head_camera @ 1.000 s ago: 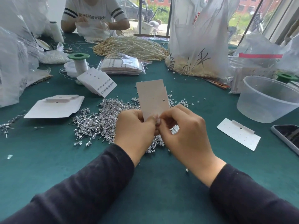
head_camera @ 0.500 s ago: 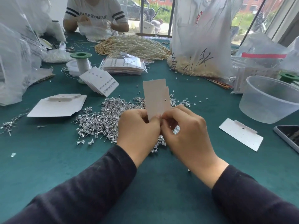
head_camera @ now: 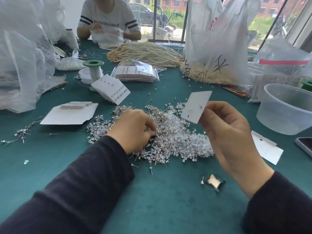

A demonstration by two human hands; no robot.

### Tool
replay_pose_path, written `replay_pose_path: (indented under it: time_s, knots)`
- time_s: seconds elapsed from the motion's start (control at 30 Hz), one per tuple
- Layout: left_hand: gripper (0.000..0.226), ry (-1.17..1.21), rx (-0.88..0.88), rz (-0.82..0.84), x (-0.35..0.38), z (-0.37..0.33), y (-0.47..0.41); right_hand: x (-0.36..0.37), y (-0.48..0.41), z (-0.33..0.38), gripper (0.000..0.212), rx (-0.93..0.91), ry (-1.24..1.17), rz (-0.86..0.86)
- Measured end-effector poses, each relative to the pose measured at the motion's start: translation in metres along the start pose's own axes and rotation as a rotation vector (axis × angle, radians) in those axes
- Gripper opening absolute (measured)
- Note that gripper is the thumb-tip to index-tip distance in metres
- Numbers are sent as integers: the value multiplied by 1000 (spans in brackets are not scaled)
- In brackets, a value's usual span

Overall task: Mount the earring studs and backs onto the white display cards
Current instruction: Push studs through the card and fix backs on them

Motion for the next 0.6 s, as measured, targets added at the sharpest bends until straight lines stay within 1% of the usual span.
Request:
replay_pose_path:
  time_s: [0.07,0.13,0.23,0.43,0.53,0.6]
  knots:
    - [4,54,-10,-64,-4,1,-1,2,2,-4,6,134,-161,-2]
    - [4,134,-39,-97,-7,1,-1,4,3,-6,9,234,-264,-5]
    - [4,260,-64,-83,-12,1,0,4,4,-7,11,341,-338,-17]
    - [8,315,-84,-24,-12,1,0,3,5,-9,17,422,-369,-19]
    - [4,364,-88,16,-11,0,0,4,7,-11,17,446,-358,-9]
    - [5,397,-96,40,-11,0,1,4,8,-11,16,453,-360,-6]
Point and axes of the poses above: each hand's wrist, its own y-axis away from the middle knuckle, its own x-axis out of the palm, z = x × y, the point moved 4 cm from there along -y, towards the middle knuckle, and after that the axes turned 14 degrees about -x, right-handed, at the moved point
